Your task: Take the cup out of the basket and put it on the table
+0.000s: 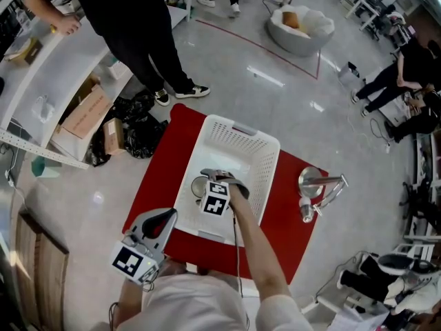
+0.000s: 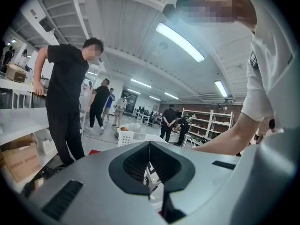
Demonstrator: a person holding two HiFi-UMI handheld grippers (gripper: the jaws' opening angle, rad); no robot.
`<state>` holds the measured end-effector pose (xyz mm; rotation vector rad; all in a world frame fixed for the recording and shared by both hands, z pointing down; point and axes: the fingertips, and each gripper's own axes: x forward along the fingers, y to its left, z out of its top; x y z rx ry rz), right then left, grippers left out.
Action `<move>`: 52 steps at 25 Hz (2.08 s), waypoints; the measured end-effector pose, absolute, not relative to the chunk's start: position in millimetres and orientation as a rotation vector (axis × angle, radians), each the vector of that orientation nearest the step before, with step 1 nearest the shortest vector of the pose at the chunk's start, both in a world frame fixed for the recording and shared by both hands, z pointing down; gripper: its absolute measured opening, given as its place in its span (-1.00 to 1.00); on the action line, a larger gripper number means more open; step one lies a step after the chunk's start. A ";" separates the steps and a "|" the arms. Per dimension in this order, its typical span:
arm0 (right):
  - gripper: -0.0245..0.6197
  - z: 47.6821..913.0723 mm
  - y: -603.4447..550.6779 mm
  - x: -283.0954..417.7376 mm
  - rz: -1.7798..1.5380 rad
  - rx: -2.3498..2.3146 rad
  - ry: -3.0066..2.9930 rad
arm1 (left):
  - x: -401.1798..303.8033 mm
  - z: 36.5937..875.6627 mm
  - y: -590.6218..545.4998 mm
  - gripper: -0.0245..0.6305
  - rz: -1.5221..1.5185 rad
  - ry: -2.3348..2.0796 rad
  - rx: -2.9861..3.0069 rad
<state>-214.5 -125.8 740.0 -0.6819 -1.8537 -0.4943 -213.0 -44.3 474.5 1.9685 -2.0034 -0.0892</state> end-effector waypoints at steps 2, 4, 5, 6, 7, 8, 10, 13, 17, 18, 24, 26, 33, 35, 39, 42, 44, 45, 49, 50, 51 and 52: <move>0.41 744.8 -126.3 -213.4 -0.495 -0.685 -1.839 | -213.0 475.3 -44.5 -0.89 -0.082 -2.005 1.971; 0.41 747.9 -126.8 -214.0 -0.495 -0.679 -1.833 | -214.6 476.3 -43.6 -0.89 -0.078 -2.005 1.969; 0.41 748.9 -126.8 -214.7 -0.496 -0.676 -1.832 | -215.4 477.0 -42.9 -0.89 -0.076 -2.004 1.965; 0.41 750.2 -126.8 -214.8 -0.498 -0.675 -1.829 | -215.8 477.7 -42.3 -0.89 -0.075 -2.003 1.961; 0.41 751.5 -126.9 -214.3 -0.503 -0.675 -1.823 | -215.9 478.1 -42.2 -0.89 -0.075 -2.003 1.959; 0.41 752.9 -127.3 -213.6 -0.509 -0.676 -1.816 | -215.8 478.1 -42.4 -0.89 -0.075 -2.004 1.958; 0.40 754.4 -128.1 -212.7 -0.519 -0.677 -1.805 | -216.1 478.8 -42.4 -0.89 -0.072 -2.005 1.956; 0.38 753.6 -128.6 -212.3 -0.522 -0.680 -1.792 | -216.7 479.6 -42.5 -0.89 -0.072 -2.004 1.951; 0.38 752.6 -129.3 -210.6 -0.526 -0.680 -1.777 | -215.7 478.3 -43.9 -0.89 -0.079 -2.005 1.956; 0.38 752.2 -129.3 -210.5 -0.528 -0.680 -1.776 | -215.2 478.3 -44.0 -0.89 -0.077 -2.003 1.956; 0.38 751.6 -128.5 -209.1 -0.528 -0.685 -1.767 | -215.9 479.0 -44.2 -0.89 -0.075 -2.002 1.953; 0.38 751.7 -127.7 -206.8 -0.525 -0.687 -1.762 | -215.9 478.5 -45.3 -0.89 -0.081 -2.001 1.954; 0.38 736.1 -124.2 -204.1 -0.511 -0.684 -1.790 | -210.7 481.8 -49.5 -0.89 -0.049 -1.988 1.975; 0.38 728.0 -123.9 -203.4 -0.509 -0.682 -1.801 | -207.4 482.4 -51.4 -0.89 -0.038 -1.980 1.991; 0.38 709.6 -123.4 -201.9 -0.498 -0.683 -1.825 | -203.2 481.6 -57.4 -0.89 -0.030 -1.962 2.018; 0.38 692.5 -123.6 -200.2 -0.492 -0.683 -1.843 | -200.2 479.4 -63.1 -0.89 -0.031 -1.949 2.038; 0.38 679.5 -123.6 -199.4 -0.496 -0.678 -1.860 | -197.9 478.4 -66.4 -0.89 -0.032 -1.938 2.055; 0.37 672.7 -123.7 -199.1 -0.499 -0.675 -1.870 | -196.7 477.7 -68.1 -0.89 -0.033 -1.932 2.063; 0.37 643.4 -125.4 -196.9 -0.520 -0.655 -1.915 | -191.4 474.4 -74.7 -0.89 -0.026 -1.910 2.092; 0.37 636.2 -126.7 -195.8 -0.527 -0.648 -1.925 | -189.5 473.5 -76.6 -0.89 -0.025 -1.903 2.100; 0.37 629.4 -128.6 -194.4 -0.535 -0.639 -1.935 | -187.5 472.3 -78.9 -0.89 -0.026 -1.897 2.107; 0.37 622.8 -130.7 -192.9 -0.543 -0.629 -1.945 | -185.5 471.4 -81.2 -0.89 -0.026 -1.891 2.115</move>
